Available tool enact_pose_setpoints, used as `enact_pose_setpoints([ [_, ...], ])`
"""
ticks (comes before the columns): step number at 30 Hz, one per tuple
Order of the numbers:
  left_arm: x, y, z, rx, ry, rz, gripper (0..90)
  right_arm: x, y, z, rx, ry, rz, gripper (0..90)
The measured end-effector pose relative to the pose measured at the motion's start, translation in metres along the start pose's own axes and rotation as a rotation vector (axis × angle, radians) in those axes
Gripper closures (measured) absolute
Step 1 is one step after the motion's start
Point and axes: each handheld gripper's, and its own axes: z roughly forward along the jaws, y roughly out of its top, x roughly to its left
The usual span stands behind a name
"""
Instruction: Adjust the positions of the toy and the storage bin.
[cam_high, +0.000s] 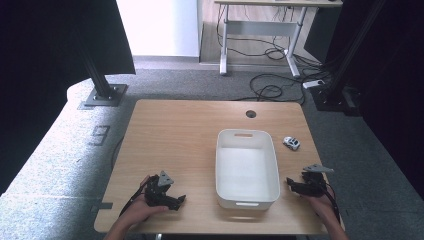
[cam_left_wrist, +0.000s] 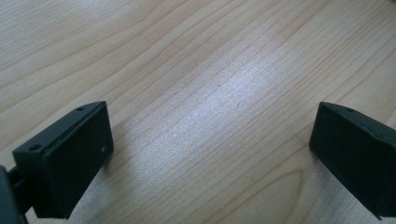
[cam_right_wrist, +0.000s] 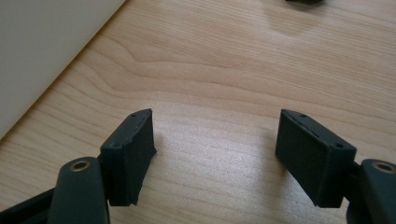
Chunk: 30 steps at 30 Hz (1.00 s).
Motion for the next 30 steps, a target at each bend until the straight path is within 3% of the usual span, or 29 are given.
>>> enact_pose_setpoints([
  [14,0.0009,0.0005,0.0005,-0.001,-0.007,0.006,0.0,0.0028,0.0001,0.0031,-0.007,-0.012,0.008,20.6],
  [30,0.0012,0.0010,0.0009,-0.001,-0.009,0.009,0.0,0.0043,0.0027,0.0036,0.013,-0.024,0.021,19.7],
])
